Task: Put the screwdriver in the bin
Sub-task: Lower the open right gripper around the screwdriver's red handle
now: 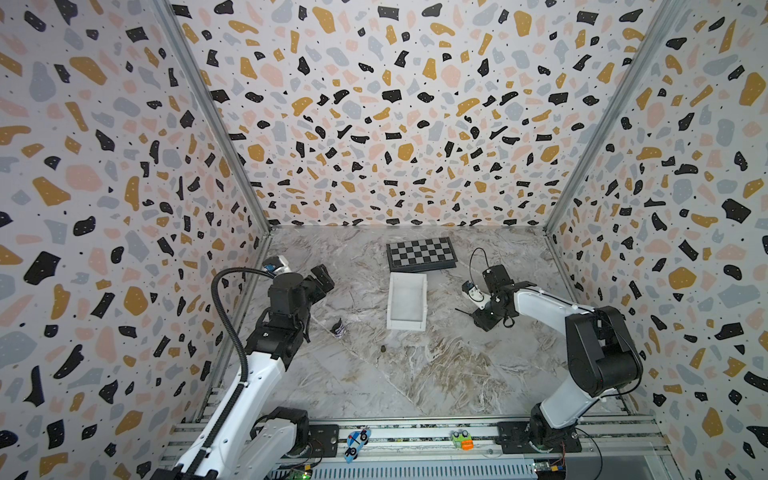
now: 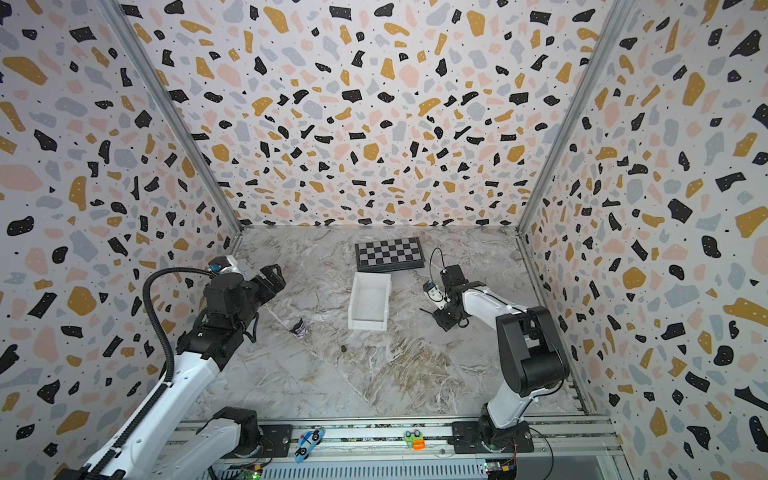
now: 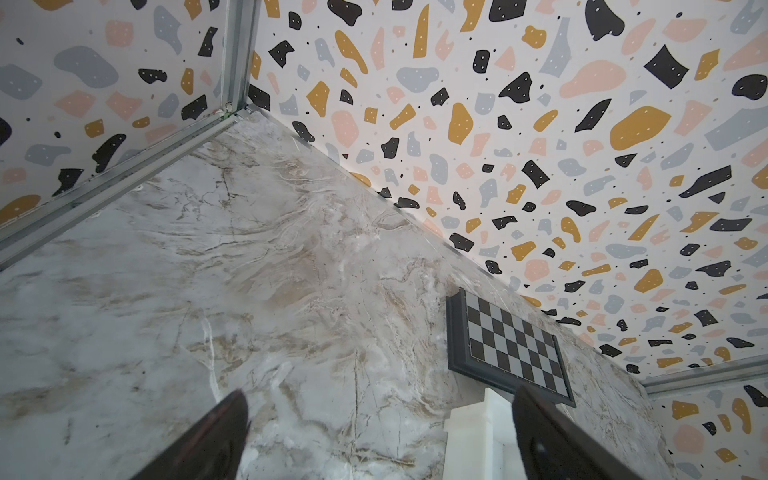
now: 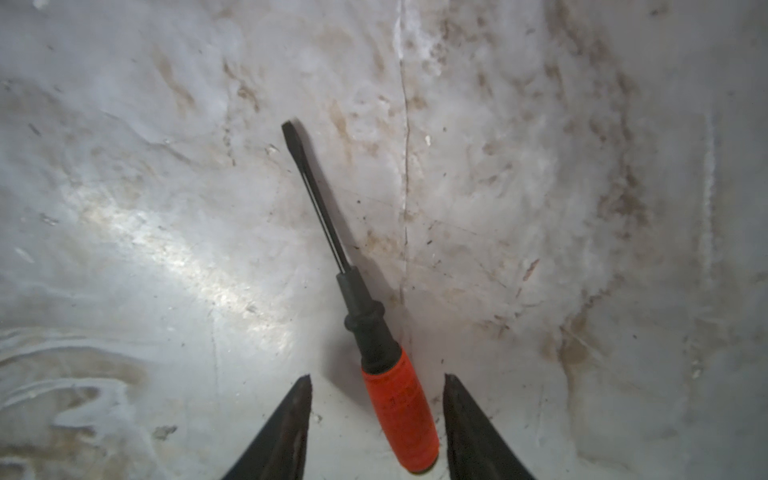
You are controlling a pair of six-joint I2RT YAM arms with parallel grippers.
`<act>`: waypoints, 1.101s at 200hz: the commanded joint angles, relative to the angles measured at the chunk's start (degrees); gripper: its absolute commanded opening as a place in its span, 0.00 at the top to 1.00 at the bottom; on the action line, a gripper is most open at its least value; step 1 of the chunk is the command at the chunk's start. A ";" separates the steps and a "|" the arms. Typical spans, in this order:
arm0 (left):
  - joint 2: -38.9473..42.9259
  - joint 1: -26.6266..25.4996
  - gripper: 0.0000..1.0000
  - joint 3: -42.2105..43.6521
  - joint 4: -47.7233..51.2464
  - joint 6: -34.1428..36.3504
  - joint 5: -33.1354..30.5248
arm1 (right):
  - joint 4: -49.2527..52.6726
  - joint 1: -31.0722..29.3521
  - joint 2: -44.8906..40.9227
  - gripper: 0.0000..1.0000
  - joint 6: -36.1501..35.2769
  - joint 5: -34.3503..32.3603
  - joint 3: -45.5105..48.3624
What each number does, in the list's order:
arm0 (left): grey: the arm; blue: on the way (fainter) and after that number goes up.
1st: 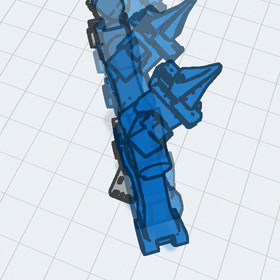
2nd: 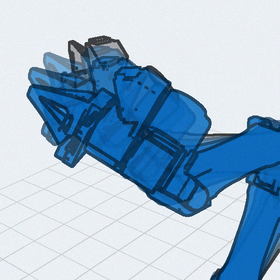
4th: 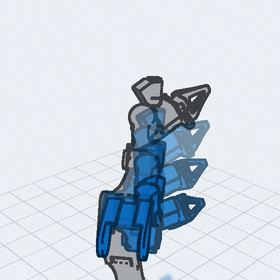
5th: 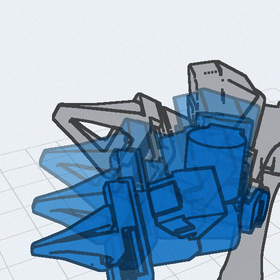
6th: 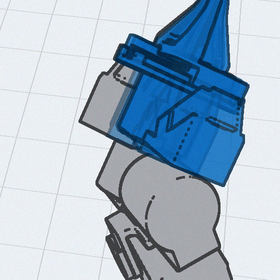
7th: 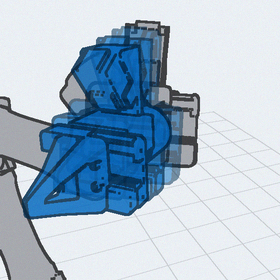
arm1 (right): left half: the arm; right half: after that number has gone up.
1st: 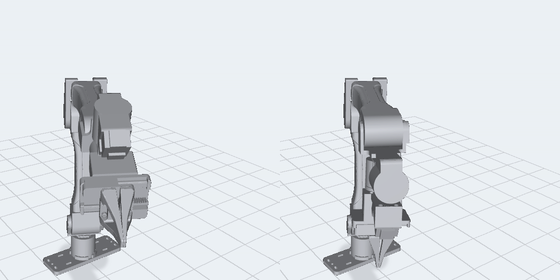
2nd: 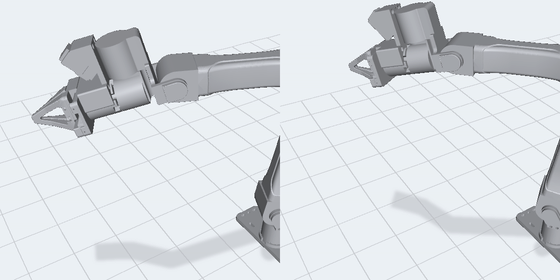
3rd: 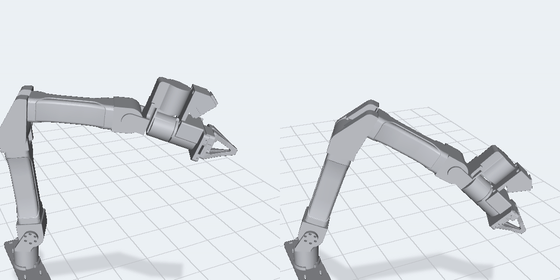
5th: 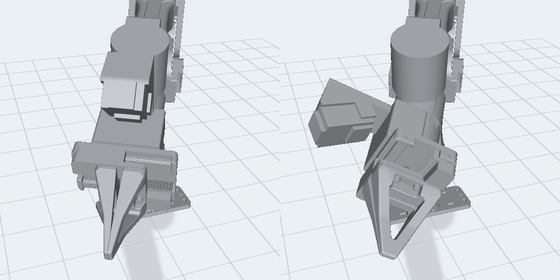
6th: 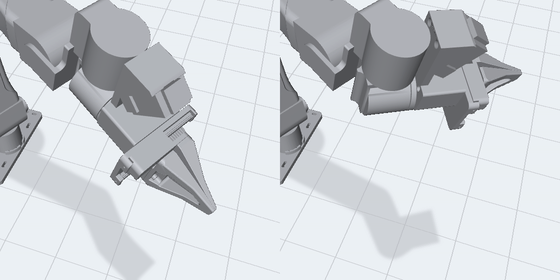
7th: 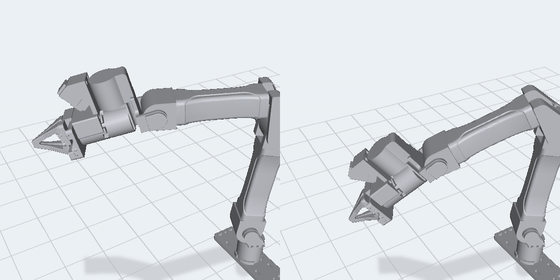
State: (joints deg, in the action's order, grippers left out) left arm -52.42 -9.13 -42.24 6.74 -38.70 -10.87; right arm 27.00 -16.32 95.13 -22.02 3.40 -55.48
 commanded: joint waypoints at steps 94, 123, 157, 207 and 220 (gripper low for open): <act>0.96 -0.28 0.00 0.84 -1.64 -0.13 0.02 | -0.42 -0.29 0.88 0.55 3.19 -1.70 0.59; 1.51 -0.28 0.00 0.62 -0.97 -0.01 -0.29 | -0.64 -0.23 0.58 0.58 4.20 -2.24 1.51; 1.85 -0.28 0.00 0.75 -0.46 0.06 -0.37 | -1.33 -0.30 0.32 0.64 5.21 -2.08 2.40; 1.89 -0.28 0.00 0.58 0.12 0.03 -0.72 | -2.05 -0.38 -0.59 0.71 5.95 -2.87 3.54; 1.93 -0.28 0.00 0.56 0.17 -0.20 -0.64 | -2.30 -0.38 -1.04 0.73 6.12 -2.89 3.80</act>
State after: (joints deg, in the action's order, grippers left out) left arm -51.27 -9.13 -42.13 7.68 -38.68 -11.00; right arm 23.81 -16.58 95.48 -16.95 2.02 -53.21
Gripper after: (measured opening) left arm 0.999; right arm 0.284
